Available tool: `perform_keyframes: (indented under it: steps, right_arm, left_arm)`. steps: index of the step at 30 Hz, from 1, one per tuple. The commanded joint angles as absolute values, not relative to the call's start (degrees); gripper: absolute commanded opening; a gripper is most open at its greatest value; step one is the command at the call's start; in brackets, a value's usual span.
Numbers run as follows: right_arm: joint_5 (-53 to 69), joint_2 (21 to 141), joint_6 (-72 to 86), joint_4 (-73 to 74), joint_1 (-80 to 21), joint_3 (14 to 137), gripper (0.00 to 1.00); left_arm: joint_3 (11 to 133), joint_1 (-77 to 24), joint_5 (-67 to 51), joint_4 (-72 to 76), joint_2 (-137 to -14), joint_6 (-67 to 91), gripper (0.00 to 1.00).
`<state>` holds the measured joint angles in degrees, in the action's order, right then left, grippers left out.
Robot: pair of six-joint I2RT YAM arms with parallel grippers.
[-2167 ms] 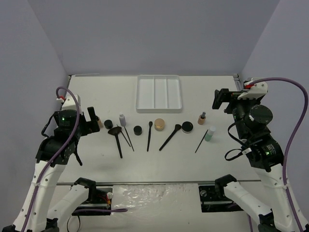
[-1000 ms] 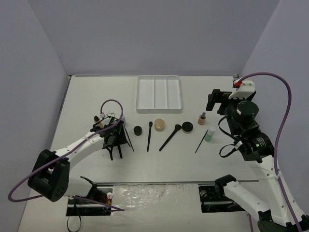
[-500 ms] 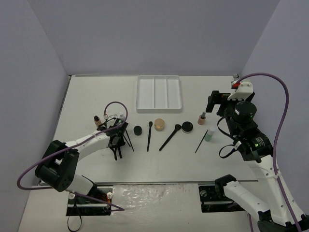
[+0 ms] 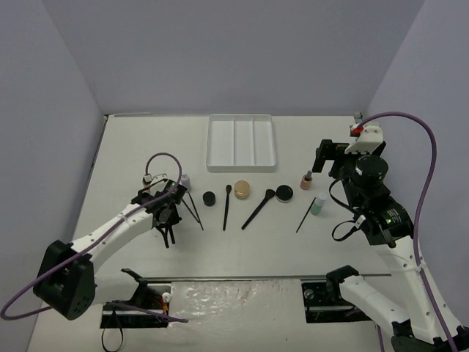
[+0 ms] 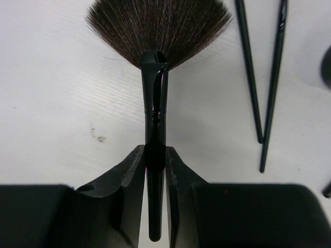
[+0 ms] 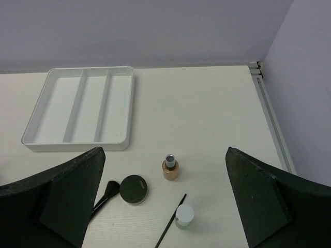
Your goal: Organize the makeup
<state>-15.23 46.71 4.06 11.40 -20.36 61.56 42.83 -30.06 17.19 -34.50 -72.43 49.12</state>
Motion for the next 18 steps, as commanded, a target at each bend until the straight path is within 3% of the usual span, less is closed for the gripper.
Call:
perform_keyframes:
  steps: [1,5,11,18]
  right_arm:
    - [-17.14,45.96,3.52,7.95,-20.70,61.88,1.00]
    - [-17.16,45.95,3.59,8.00,-20.74,62.05,1.00]
    - [-17.40,45.96,3.44,8.01,-20.74,62.21,1.00]
    - [-16.53,45.56,4.65,8.75,-20.74,61.67,1.00]
  left_arm:
    - [55.82,-30.54,23.23,-46.64,-64.43,47.47,0.00]
    - [70.61,-30.34,25.01,-50.55,-66.46,40.53,0.00]
    - [91.97,-30.41,18.42,-48.44,-79.72,31.73,0.00]
    - [106.35,-30.35,12.87,-39.04,-97.58,23.46,0.00]
